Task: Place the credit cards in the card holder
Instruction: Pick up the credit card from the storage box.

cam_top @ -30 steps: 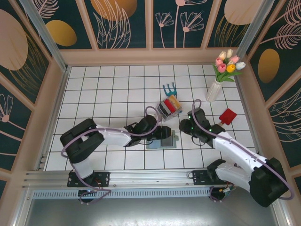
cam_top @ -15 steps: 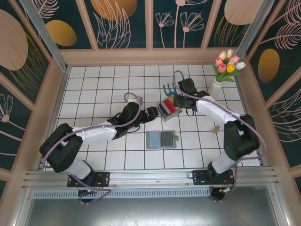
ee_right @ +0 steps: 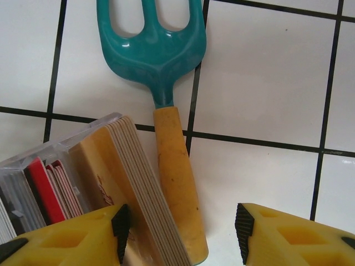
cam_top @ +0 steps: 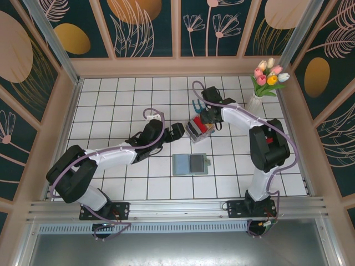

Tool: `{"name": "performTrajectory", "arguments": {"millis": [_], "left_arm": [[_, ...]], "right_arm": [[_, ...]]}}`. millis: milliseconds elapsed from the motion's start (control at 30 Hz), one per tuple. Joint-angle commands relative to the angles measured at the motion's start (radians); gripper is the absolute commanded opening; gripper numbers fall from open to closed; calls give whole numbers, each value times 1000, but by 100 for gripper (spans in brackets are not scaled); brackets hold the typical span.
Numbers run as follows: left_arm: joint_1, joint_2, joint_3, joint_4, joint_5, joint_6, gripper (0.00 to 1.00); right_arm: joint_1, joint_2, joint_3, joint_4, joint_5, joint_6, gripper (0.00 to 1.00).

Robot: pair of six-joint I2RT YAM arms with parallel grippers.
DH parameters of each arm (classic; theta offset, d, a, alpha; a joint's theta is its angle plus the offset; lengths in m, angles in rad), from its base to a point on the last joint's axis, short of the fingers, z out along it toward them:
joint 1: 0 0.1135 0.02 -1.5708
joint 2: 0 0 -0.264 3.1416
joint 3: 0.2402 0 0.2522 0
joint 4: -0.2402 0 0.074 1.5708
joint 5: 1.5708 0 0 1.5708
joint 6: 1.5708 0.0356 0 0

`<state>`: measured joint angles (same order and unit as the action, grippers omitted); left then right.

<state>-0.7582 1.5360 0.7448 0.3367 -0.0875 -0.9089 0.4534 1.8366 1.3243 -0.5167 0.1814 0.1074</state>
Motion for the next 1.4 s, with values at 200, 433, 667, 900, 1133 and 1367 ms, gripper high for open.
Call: {"name": "performTrajectory", "arguments": {"millis": [200, 433, 667, 900, 1133, 1367], "left_arm": [[5, -7, 11, 7, 18, 17, 98], [5, 13, 21, 8, 46, 6, 99], [5, 24, 23, 10, 58, 2, 99], [5, 37, 35, 8, 71, 1, 99], [5, 47, 39, 5, 83, -2, 98], [6, 47, 42, 2, 86, -2, 98]], "right_arm": [[27, -1, 31, -50, 180, -40, 54], [27, -23, 31, -52, 181, -44, 46], [28, -27, 36, -60, 189, -54, 45], [27, -34, 39, -66, 199, -57, 40], [27, -41, 35, -68, 186, -54, 33], [25, -50, 40, -71, 199, -61, 28]]}}
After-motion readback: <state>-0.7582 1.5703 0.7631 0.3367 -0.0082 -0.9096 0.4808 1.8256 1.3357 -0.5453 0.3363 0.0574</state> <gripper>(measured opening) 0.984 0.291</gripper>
